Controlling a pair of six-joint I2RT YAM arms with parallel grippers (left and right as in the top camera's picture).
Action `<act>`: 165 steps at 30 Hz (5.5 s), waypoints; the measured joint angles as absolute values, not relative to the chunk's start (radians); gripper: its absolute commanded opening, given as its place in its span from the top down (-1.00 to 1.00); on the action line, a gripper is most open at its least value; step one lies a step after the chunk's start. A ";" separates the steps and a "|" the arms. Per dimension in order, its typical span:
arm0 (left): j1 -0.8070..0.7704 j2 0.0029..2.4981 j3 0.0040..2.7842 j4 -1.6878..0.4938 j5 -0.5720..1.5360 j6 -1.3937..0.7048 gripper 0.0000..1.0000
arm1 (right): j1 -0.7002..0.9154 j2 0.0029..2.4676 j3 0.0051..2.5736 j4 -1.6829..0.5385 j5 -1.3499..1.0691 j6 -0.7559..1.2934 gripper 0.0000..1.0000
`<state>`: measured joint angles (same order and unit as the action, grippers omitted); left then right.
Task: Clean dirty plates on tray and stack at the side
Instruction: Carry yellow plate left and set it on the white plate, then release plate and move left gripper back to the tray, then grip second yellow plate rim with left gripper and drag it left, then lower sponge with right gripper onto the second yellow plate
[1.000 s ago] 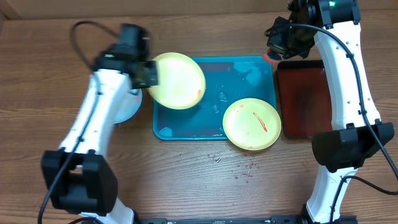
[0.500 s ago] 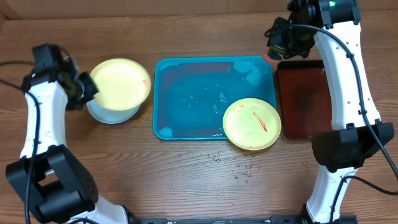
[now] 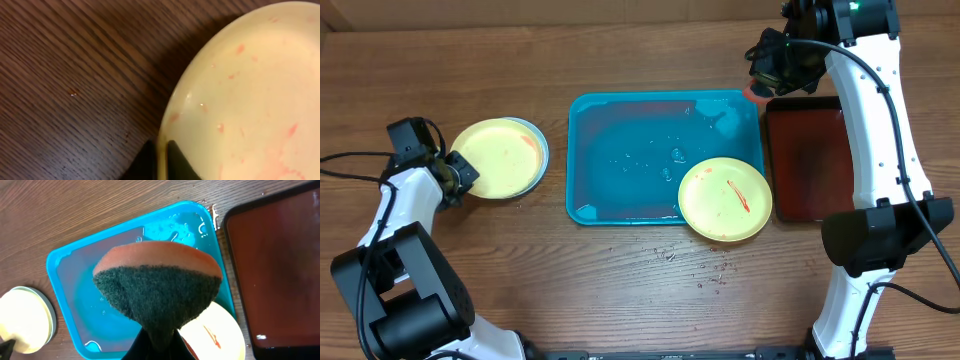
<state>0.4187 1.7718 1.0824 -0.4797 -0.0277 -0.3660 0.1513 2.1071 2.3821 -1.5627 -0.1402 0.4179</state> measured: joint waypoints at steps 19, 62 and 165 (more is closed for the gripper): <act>0.168 1.771 1.401 -0.786 0.286 -0.230 -0.36 | 0.151 2.107 2.382 -1.564 -0.141 0.417 0.93; -0.521 2.062 1.401 -0.691 0.491 -0.479 0.91 | 0.151 2.107 2.382 -1.579 -0.141 0.392 0.92; -0.346 2.086 1.478 -0.791 0.202 -0.109 0.91 | 0.202 2.107 2.246 -1.493 -0.153 0.392 0.92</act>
